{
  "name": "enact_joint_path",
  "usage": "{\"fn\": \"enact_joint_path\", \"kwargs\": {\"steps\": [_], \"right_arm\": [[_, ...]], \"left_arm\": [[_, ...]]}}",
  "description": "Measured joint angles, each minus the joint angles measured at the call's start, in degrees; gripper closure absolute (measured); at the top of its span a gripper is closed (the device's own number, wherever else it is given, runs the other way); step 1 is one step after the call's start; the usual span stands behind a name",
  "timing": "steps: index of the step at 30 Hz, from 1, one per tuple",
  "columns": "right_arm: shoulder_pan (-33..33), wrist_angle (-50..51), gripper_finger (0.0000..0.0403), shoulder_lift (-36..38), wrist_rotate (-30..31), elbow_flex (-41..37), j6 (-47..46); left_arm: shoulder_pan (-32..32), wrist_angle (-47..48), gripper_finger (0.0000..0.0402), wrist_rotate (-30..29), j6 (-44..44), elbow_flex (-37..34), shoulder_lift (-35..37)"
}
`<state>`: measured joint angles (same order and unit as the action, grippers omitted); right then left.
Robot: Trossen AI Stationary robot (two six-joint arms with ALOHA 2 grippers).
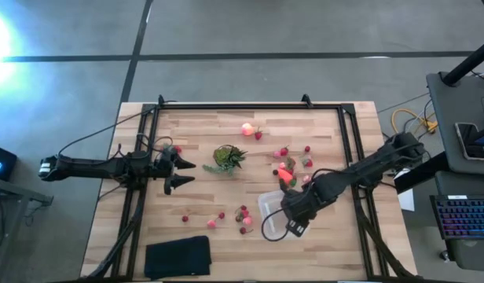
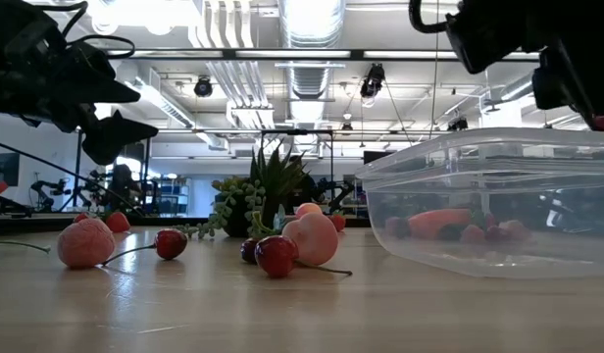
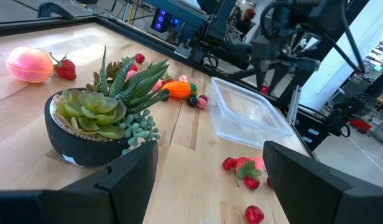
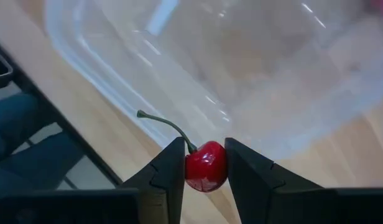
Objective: Pick and placing Produce into tupperware
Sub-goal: Put the cherry into the bin
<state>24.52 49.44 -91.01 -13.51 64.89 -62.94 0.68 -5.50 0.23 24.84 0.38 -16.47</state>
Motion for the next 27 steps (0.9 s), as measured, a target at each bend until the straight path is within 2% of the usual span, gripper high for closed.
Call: {"fn": "enact_joint_path", "kwargs": {"steps": [6,13,21,27], "right_arm": [[1.3,-0.2,0.0281,-4.0,0.1,-0.5,0.0],[2.2,-0.3,0.0223,-6.6,2.3,1.2,-3.8],[-0.5,2.0,0.016,-4.2,11.6,7.5,-4.8],[-5.6,13.9,0.0157,-3.7,18.9,12.9,-5.8]], "left_arm": [[0.0,0.0,0.0125,0.0,0.0,0.0,0.0],[0.0,0.0,0.0125,0.0,0.0,0.0,0.0],[0.0,0.0,0.0125,0.0,0.0,0.0,0.0],[0.0,0.0,0.0125,0.0,0.0,0.0,0.0]]}}
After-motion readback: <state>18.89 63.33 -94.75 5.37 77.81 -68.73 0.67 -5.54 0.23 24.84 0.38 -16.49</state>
